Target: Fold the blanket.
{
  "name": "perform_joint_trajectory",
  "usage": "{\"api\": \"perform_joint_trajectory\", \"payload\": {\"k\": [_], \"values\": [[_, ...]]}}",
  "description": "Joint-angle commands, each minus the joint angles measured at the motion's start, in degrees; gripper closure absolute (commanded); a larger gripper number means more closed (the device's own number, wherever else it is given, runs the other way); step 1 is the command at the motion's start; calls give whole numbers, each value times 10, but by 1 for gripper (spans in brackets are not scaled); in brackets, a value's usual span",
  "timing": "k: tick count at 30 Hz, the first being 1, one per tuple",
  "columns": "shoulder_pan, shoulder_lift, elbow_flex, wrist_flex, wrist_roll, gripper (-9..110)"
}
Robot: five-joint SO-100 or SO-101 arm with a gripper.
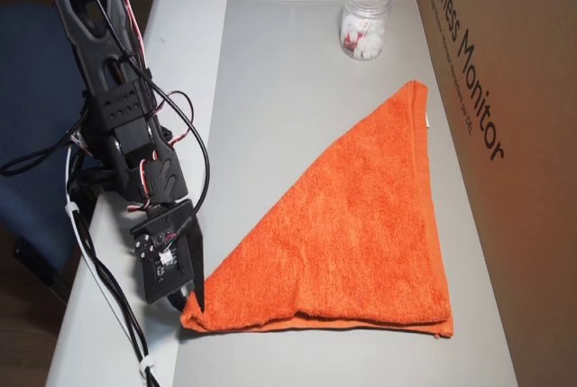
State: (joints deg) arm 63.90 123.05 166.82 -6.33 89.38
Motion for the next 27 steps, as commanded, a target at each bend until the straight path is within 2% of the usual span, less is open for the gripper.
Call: {"api": "perform_joint_trajectory", "payload": {"k": [1,11,16,27], "values": [[-14,16,-25,-20,5,101],[-94,16,-30,-178,106,101],[-121,16,-21,-265,111,101],[-166,16,-21,-378,145,101]]}}
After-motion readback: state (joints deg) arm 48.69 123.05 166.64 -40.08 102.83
